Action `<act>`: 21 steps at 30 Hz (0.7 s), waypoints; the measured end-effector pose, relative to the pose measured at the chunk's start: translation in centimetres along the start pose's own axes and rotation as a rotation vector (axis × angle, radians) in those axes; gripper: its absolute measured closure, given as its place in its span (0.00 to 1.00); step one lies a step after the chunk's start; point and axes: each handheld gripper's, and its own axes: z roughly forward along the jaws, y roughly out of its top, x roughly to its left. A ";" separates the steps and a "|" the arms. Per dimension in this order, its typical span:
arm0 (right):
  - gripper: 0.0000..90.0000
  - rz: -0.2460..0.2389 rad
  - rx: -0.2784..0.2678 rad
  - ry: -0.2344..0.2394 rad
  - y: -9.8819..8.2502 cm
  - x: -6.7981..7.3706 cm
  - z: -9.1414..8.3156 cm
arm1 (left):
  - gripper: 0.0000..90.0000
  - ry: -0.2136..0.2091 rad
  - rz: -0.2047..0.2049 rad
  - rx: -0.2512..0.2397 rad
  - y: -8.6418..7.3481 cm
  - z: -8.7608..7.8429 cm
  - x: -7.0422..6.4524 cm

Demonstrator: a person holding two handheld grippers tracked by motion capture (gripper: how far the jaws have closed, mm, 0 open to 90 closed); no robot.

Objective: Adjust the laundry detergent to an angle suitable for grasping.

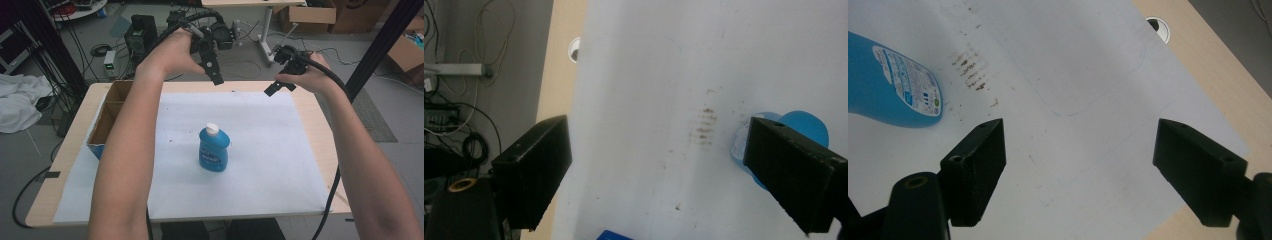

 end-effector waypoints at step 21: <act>0.23 -0.012 -0.058 -0.002 -0.6 0.7 -1.4 | 0.14 0.005 0.002 0.009 -0.3 -0.1 -0.3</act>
